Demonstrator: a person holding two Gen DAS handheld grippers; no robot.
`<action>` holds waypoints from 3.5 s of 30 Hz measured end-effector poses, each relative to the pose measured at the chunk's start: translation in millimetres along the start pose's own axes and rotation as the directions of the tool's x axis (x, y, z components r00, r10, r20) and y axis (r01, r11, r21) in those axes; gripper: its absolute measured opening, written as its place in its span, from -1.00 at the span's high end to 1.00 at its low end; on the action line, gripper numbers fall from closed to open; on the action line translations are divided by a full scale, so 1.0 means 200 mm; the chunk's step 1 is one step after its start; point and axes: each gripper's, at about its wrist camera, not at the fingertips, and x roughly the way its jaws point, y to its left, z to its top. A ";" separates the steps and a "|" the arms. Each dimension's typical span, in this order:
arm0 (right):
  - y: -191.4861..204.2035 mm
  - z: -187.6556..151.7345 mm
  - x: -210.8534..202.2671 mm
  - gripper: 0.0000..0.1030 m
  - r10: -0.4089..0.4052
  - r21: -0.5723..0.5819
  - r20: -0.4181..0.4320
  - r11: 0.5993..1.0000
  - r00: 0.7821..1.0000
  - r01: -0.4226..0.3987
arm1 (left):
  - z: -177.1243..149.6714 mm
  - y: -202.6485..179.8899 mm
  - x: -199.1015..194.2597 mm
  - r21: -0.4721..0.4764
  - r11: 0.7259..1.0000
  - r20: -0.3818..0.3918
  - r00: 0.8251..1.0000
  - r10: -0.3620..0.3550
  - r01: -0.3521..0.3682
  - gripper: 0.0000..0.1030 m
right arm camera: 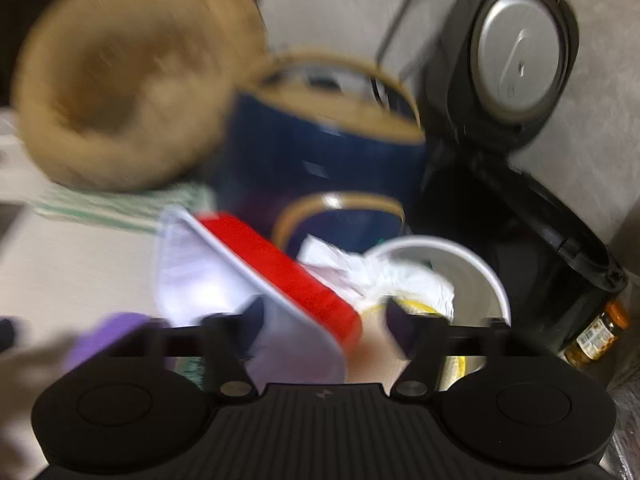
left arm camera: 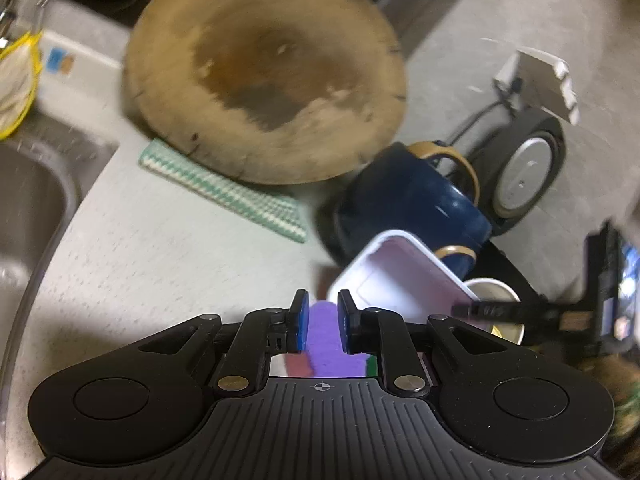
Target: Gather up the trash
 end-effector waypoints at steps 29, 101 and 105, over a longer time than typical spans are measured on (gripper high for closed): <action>0.43 -0.10 -0.07 -0.47 0.304 0.017 0.026 0.952 0.952 -0.304 | 0.06 0.11 -0.21 -0.155 0.988 0.247 0.968 0.046 -0.007 0.65; -0.25 -0.26 -0.31 0.77 0.442 0.562 -0.058 0.755 0.895 -0.337 | -0.01 0.02 -0.03 -0.128 0.966 -0.079 0.968 -0.237 0.225 0.67; -0.26 -0.32 -0.23 0.76 0.460 0.604 -0.096 0.732 0.883 -0.316 | -0.02 0.02 -0.04 -0.122 0.972 -0.091 0.973 -0.211 0.200 0.67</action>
